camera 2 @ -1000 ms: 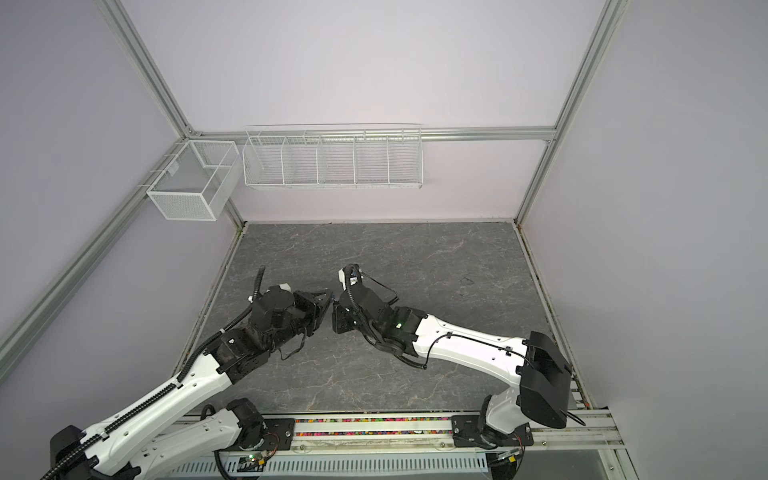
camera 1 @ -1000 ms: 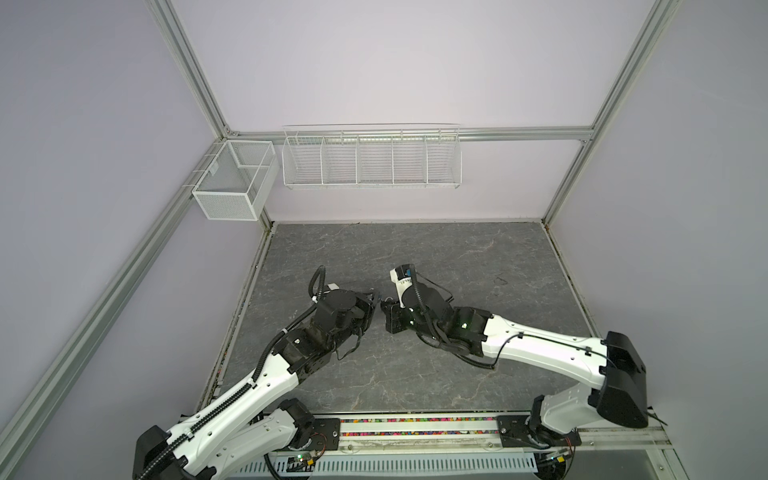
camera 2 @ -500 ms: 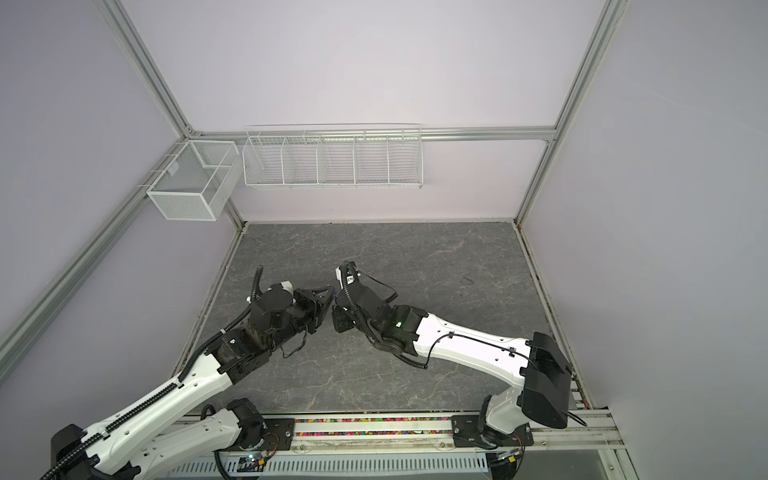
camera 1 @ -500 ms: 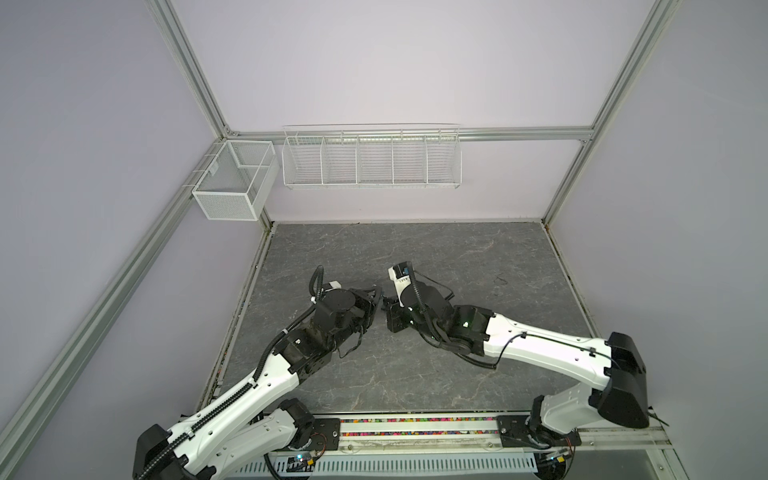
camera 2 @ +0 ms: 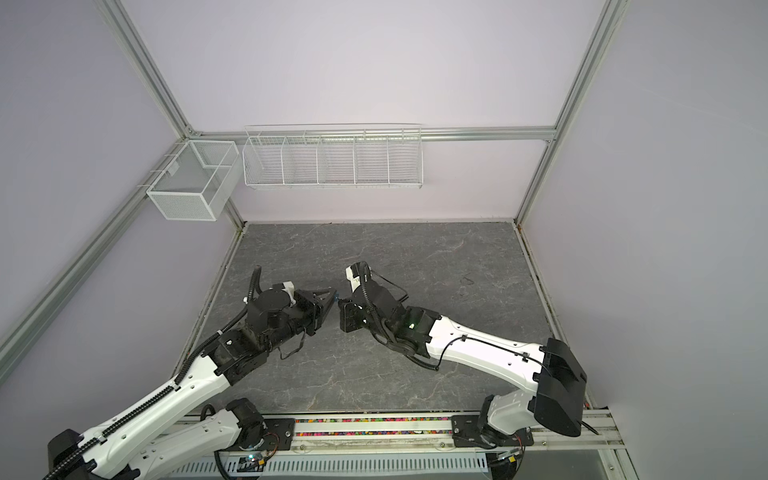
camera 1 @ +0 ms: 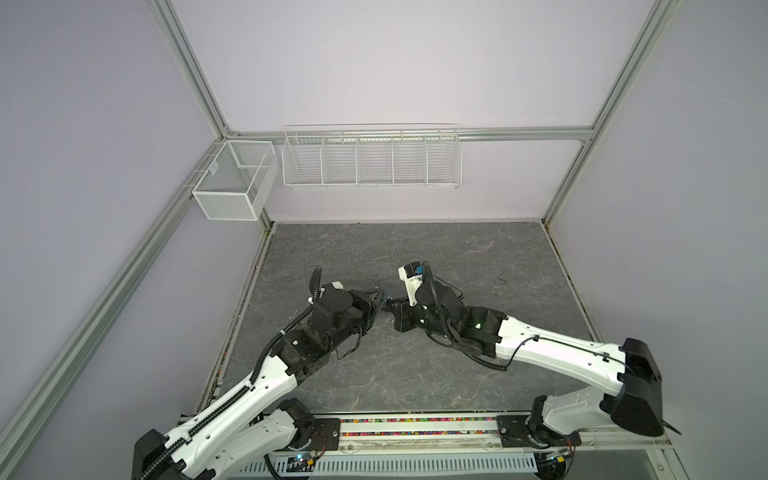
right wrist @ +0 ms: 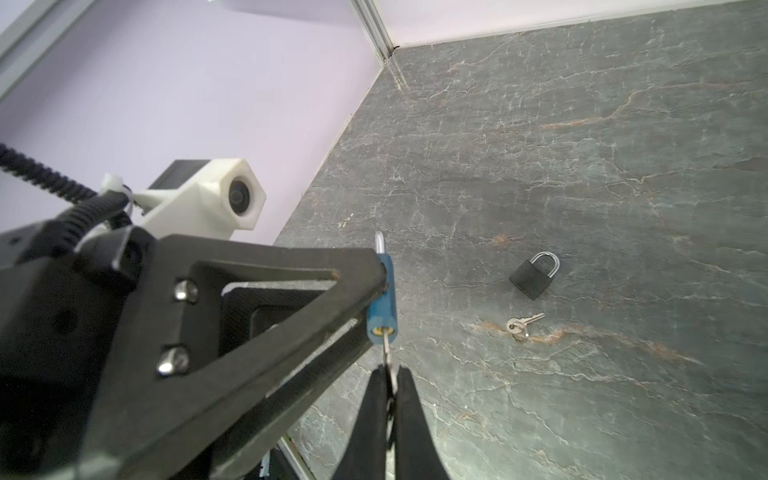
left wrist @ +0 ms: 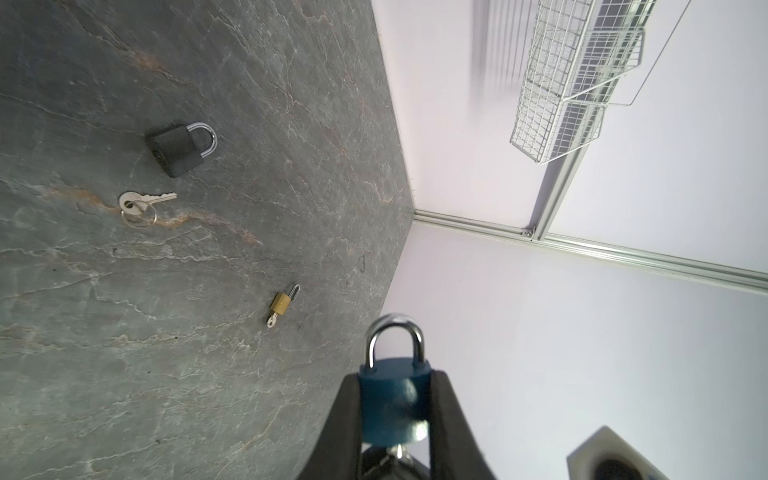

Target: Unlock with the key

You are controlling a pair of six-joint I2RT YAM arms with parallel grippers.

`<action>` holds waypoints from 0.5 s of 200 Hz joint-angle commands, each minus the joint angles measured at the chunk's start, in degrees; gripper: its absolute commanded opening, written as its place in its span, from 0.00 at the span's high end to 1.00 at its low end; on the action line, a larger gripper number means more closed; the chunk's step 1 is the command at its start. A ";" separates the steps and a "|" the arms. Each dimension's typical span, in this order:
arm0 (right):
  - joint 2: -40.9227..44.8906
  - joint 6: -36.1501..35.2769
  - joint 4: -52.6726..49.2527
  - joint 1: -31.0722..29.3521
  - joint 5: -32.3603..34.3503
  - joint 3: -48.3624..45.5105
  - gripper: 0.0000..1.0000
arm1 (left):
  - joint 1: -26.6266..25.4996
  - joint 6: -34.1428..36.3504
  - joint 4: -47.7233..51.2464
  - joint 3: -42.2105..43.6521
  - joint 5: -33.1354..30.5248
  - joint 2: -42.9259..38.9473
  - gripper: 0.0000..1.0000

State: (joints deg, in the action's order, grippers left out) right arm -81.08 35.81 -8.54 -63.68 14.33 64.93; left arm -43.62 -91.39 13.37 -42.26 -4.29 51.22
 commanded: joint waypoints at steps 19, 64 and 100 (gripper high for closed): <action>0.04 -7.57 -8.77 -2.91 12.43 3.04 0.94 | 1.45 0.18 5.65 -1.81 -5.77 -0.20 1.00; -1.19 -7.34 -4.83 -3.31 7.91 3.28 0.94 | 1.51 -0.17 3.88 -3.12 -4.74 1.01 1.00; -4.82 -7.41 -0.70 -3.04 1.38 5.96 0.93 | 1.43 -0.65 2.66 -4.22 -2.75 2.21 1.00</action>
State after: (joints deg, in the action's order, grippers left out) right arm -83.48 29.47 -13.23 -66.85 19.68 68.42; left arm -42.37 -91.31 17.28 -43.68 -7.79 52.73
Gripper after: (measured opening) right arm 0.068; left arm 0.211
